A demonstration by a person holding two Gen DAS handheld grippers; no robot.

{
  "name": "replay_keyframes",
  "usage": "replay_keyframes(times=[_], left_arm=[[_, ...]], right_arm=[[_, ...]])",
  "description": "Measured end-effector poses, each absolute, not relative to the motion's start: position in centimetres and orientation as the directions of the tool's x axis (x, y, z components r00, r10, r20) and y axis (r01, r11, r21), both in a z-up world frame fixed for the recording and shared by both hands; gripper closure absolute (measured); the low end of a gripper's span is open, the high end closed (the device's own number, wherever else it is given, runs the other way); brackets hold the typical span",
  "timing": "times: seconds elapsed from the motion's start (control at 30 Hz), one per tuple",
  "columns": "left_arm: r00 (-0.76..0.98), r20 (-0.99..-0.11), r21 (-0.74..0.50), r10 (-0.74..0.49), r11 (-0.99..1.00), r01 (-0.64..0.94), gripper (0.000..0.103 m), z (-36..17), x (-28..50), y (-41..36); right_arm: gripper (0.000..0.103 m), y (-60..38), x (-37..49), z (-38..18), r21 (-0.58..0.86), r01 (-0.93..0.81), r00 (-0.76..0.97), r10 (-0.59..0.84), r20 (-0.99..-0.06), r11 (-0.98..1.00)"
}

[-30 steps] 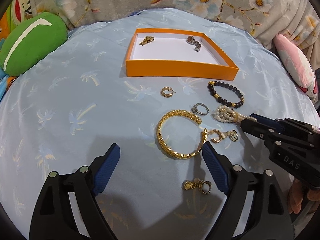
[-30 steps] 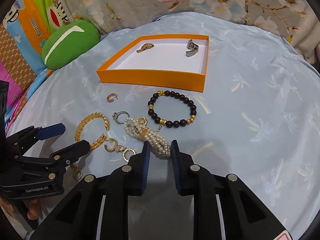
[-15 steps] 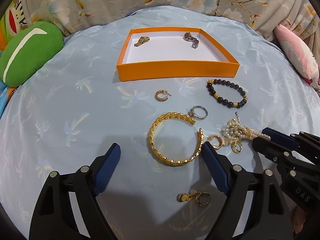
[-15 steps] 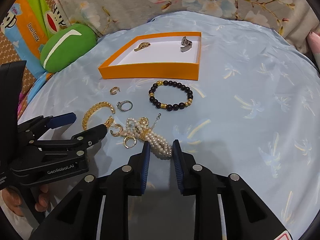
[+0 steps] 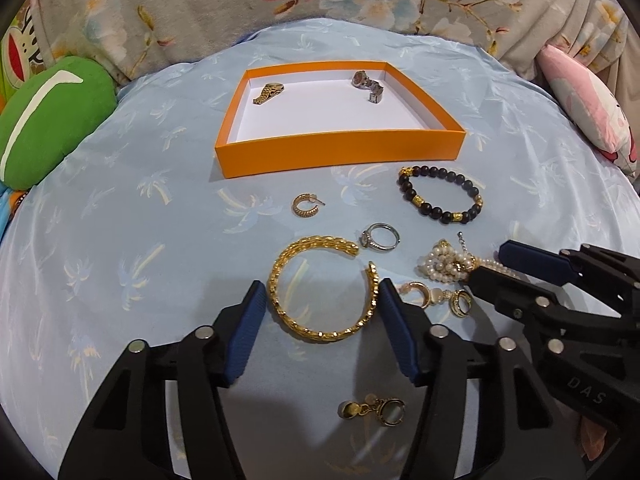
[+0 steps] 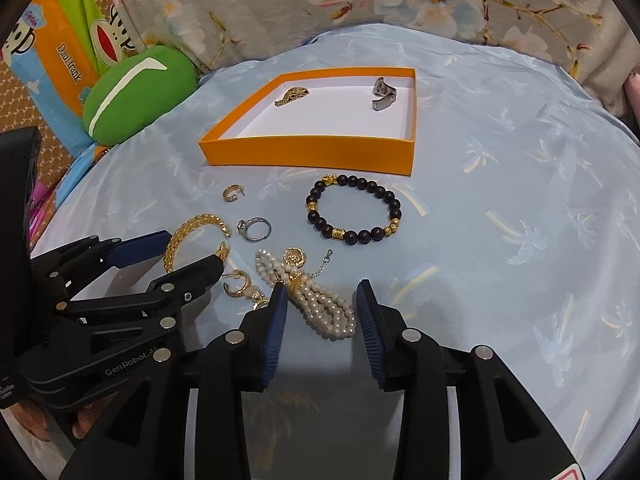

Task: Organize jewelry
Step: 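Lift the pearl bracelet with the right tool while the left tool reaches the gold bangle, then lower the pearl bracelet into the box with the right tool while the left tool places the gold bangle there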

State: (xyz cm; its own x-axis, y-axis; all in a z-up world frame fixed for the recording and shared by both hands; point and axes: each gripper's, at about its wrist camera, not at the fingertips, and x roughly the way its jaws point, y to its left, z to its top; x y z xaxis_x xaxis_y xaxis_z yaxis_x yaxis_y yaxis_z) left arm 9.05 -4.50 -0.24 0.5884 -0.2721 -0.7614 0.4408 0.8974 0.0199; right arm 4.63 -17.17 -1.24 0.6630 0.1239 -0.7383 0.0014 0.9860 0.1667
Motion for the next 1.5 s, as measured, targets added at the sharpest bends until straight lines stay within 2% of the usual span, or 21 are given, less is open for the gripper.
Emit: replay_keyframes(times=[0.1,0.13,0.3,0.33,0.4,0.63,0.73,0.87,1.07,1.5], left_arm=[[0.586,-0.761,0.009,-0.280,0.897,0.442,0.049,-0.2,9.1,-4.4],[0.584,-0.760,0.003,-0.285,0.897,0.442,0.050,-0.2,9.1,-4.3],[0.575,-0.755,-0.040,-0.315,0.898,0.439,0.050,0.0,9.1,-3.7],[0.574,-0.754,-0.049,-0.320,0.898,0.437,0.050,0.0,9.1,-3.5],[0.575,-0.750,-0.065,-0.327,0.901,0.429,0.050,0.1,9.1,-3.1],[0.577,-0.749,-0.080,-0.326,0.909,0.409,0.050,0.1,9.1,-2.5],[0.578,-0.749,-0.079,-0.323,0.910,0.407,0.050,0.1,9.1,-2.5],[0.578,-0.750,-0.077,-0.320,0.911,0.404,0.050,0.1,9.1,-2.4],[0.579,-0.750,-0.077,-0.320,0.912,0.404,0.050,0.1,9.2,-2.4],[0.607,-0.723,-0.083,-0.329,0.914,0.398,0.050,1.6,8.9,-1.8]], right_arm=[[0.069,-17.2,4.7,-1.3,0.168,0.001,0.662,0.125,-0.739,0.986],[0.074,-17.2,4.7,-1.3,0.170,-0.003,0.661,0.129,-0.739,0.985],[0.086,-17.3,4.3,-1.1,0.177,0.008,0.677,0.125,-0.726,0.984],[0.092,-17.4,4.1,-1.0,0.182,0.009,0.686,0.126,-0.717,0.983],[0.095,-17.4,3.8,-0.9,0.184,0.017,0.692,0.121,-0.711,0.983],[0.094,-17.3,3.6,-0.9,0.190,0.017,0.690,0.126,-0.713,0.982],[0.085,-17.1,3.8,-1.1,0.173,0.016,0.680,0.116,-0.724,0.985],[0.083,-17.1,4.2,-1.3,0.166,0.015,0.670,0.114,-0.733,0.986],[0.091,-17.2,4.2,-1.3,0.171,0.028,0.665,0.109,-0.739,0.985],[0.093,-18.2,3.5,0.9,0.213,0.052,0.725,0.110,-0.680,0.976]])
